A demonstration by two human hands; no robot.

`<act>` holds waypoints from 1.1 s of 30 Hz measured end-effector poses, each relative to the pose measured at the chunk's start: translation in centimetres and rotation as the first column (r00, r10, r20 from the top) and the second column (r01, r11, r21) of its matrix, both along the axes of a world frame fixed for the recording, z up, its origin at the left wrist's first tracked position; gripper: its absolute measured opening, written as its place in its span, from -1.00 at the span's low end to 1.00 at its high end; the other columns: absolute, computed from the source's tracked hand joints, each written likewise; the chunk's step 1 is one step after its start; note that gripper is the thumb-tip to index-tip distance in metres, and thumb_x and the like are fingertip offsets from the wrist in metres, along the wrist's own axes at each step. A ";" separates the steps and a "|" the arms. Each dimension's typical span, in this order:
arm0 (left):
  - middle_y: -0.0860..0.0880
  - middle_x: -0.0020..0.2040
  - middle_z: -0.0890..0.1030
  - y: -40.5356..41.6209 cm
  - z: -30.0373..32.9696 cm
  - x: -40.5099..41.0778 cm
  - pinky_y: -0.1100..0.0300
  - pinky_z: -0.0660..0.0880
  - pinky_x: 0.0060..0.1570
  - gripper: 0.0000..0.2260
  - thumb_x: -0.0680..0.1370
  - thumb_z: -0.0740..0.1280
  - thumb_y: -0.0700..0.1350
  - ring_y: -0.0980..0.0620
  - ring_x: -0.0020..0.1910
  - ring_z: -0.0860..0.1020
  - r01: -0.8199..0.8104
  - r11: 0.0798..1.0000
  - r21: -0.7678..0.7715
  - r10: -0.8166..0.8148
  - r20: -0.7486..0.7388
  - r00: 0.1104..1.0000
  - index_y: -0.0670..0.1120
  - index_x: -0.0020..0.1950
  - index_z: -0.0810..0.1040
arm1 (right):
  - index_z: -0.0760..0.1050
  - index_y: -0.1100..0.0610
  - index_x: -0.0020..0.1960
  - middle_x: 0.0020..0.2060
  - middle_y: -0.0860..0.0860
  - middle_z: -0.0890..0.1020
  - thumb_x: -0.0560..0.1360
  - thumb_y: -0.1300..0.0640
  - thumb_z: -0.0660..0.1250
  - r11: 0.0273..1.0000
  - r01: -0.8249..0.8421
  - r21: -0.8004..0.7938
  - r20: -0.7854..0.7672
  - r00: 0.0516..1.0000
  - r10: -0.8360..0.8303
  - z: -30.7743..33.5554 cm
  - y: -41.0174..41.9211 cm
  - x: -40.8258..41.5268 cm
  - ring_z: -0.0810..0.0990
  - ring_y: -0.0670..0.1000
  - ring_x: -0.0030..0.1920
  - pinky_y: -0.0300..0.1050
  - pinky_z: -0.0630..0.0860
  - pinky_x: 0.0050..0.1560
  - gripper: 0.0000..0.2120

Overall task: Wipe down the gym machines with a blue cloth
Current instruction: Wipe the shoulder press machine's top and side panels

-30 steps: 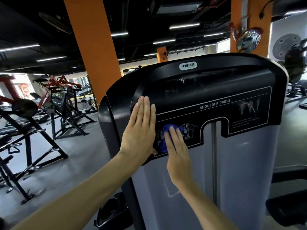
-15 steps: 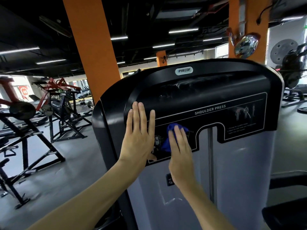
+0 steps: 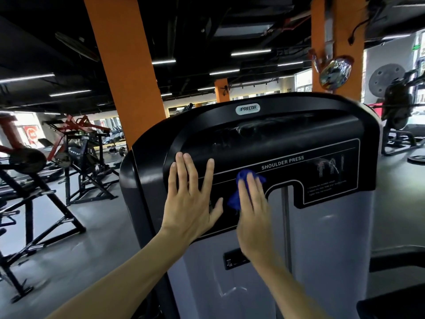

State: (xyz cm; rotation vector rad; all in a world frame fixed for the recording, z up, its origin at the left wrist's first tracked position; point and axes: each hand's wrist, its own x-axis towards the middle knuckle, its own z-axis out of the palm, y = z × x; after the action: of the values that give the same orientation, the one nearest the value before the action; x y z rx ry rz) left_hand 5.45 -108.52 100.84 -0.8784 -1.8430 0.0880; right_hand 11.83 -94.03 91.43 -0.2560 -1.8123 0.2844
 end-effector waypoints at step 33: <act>-0.33 0.41 0.52 -4.5 7.1 -0.3 -0.14 0.29 0.45 -0.41 0.62 0.07 0.00 -0.27 0.44 0.47 0.151 0.974 -0.170 -0.151 0.015 0.988 -0.35 0.53 0.39 | 0.19 0.16 0.62 0.64 0.05 0.16 0.67 0.27 0.20 0.983 -0.092 0.157 0.040 0.995 0.086 6.1 -5.1 -1.0 0.05 0.07 0.65 0.06 0.13 0.62 -0.46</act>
State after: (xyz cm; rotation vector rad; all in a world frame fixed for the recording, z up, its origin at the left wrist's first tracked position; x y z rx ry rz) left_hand 5.18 -112.98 107.97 -1.1358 -1.7826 0.1512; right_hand 10.78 -99.16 97.56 -0.0679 -1.8709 0.1977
